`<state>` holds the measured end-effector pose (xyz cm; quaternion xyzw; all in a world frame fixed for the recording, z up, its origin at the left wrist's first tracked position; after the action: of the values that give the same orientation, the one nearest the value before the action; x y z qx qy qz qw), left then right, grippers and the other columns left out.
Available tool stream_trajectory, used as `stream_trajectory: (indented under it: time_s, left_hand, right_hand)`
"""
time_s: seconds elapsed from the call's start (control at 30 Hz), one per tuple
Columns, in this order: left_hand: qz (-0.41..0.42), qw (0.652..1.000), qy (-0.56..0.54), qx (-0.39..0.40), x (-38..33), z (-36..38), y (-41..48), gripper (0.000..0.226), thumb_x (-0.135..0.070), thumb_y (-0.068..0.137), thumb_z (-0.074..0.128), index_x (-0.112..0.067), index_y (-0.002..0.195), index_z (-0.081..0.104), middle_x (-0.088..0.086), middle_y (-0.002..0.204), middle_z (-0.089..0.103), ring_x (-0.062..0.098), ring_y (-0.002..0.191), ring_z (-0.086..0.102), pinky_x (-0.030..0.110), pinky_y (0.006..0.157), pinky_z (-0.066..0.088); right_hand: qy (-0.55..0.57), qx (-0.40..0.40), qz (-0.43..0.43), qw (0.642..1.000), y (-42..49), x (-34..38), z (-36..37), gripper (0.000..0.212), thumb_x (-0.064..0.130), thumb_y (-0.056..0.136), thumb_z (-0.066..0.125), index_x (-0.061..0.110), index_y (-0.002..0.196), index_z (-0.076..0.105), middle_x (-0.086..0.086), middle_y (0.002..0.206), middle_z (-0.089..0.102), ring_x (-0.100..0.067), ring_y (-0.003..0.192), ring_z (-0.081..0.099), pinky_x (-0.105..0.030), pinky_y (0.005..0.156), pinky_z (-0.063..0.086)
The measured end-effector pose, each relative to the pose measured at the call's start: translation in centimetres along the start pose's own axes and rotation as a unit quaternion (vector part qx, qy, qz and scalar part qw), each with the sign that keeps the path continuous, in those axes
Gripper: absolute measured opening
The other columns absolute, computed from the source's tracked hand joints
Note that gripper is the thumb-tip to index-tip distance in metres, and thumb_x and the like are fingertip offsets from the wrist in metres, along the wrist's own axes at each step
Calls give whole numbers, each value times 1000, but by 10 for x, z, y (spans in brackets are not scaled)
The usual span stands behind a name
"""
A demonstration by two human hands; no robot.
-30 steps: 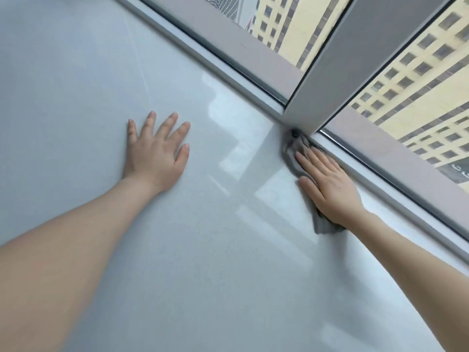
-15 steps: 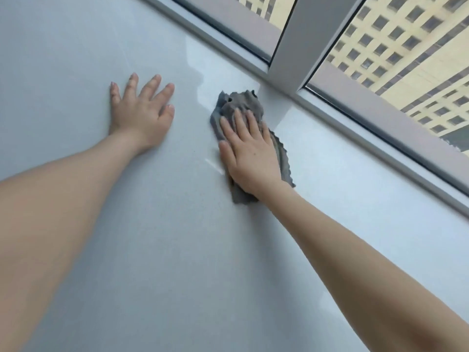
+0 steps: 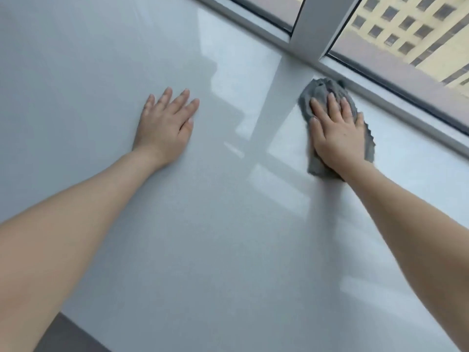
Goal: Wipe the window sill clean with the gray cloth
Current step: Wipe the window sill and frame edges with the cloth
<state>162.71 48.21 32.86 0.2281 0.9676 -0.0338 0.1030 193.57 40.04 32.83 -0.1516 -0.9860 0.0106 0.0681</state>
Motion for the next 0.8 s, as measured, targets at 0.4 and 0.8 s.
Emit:
stream_trajectory:
  time_s: [0.4,0.8]
  left_hand:
    - [126,991,-35,-4,-39,2,-100,45,-26,90,31,-15,128,52,11,139,48,35,131,39,49,109,22]
    - [129,990,-39,-29,-36,-4,-124,42,-18,88,36,-13,126,53,13,138,49,33,129,41,44,108,25]
  right_hand:
    - [4,150,-477,866,-281,86,16,42,43,99,27,38,138,42,3,152,32,-22,144,23,-48,116,16]
    - [63,38,-136,988,-299,201,30,46,43,97,29,34,143,34,-7,156,23,-33,145,12,-56,115,5]
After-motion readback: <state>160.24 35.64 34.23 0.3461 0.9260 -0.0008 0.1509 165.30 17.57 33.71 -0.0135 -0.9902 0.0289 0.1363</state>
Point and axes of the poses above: each hand's wrist, its own y-axis towards the middle knuckle, its own z-axis out of the palm, x = y × z, the point moved 7 cm from there along y, towards the middle knuckle
